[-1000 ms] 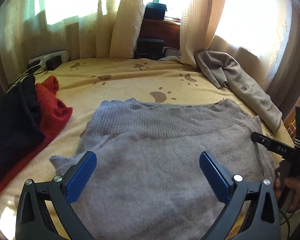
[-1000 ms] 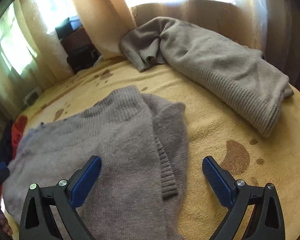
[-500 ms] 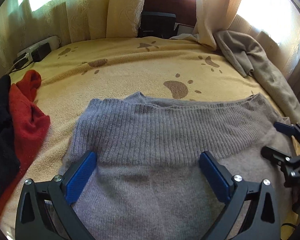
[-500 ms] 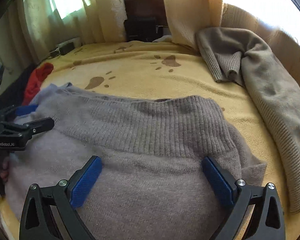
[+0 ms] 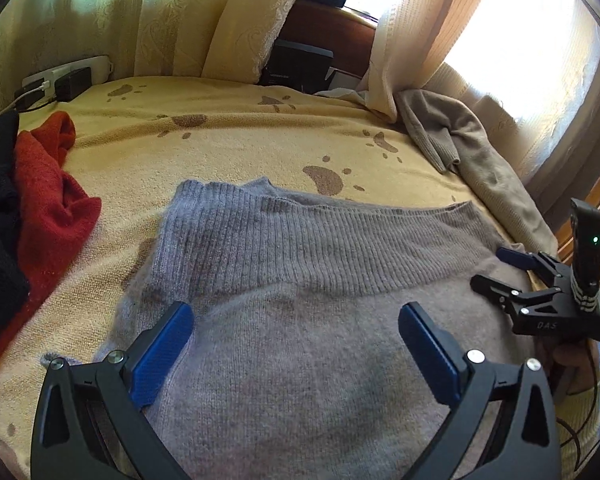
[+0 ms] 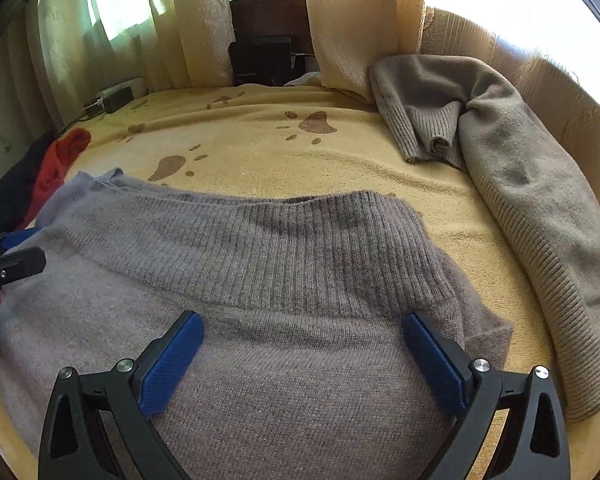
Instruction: Fold clothes
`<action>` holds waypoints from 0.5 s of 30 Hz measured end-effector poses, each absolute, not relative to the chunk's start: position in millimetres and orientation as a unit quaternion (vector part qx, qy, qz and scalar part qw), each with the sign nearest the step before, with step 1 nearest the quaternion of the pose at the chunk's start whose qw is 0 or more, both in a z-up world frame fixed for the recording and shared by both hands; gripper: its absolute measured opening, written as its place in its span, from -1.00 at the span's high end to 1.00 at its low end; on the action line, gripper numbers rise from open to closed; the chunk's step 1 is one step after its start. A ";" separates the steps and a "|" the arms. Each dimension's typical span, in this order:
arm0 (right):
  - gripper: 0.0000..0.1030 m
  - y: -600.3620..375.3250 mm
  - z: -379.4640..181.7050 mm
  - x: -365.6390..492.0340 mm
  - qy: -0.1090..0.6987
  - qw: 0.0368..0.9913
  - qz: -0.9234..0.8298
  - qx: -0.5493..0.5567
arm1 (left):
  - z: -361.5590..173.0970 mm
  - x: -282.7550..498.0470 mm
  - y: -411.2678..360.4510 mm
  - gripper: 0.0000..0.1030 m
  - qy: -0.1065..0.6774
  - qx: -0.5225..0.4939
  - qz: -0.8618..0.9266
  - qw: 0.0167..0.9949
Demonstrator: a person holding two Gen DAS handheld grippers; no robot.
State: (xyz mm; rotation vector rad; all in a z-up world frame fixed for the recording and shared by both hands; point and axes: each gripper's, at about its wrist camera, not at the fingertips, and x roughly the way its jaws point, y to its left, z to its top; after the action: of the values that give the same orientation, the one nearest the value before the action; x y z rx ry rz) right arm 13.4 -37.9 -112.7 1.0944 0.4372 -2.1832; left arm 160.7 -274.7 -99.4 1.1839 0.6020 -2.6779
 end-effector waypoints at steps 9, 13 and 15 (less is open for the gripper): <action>-0.99 2.1 -64.8 46.7 0.094 0.362 -0.865 0.334 | -107.3 183.2 -313.4 -0.99 0.237 0.395 -0.877 0.138; -0.99 42.0 -52.9 93.7 0.111 0.320 -0.889 0.308 | -109.5 178.9 -299.0 -0.99 0.200 0.417 -0.873 0.154; -0.99 61.6 -62.0 116.7 0.140 0.288 -0.895 0.310 | -106.7 180.6 -295.5 -0.99 0.210 0.412 -0.874 0.149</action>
State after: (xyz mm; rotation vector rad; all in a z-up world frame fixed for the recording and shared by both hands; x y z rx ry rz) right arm 116.7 61.6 -62.0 0.8288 0.3734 -2.3892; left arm 180.5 -295.5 -106.7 1.1842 0.6030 -2.5133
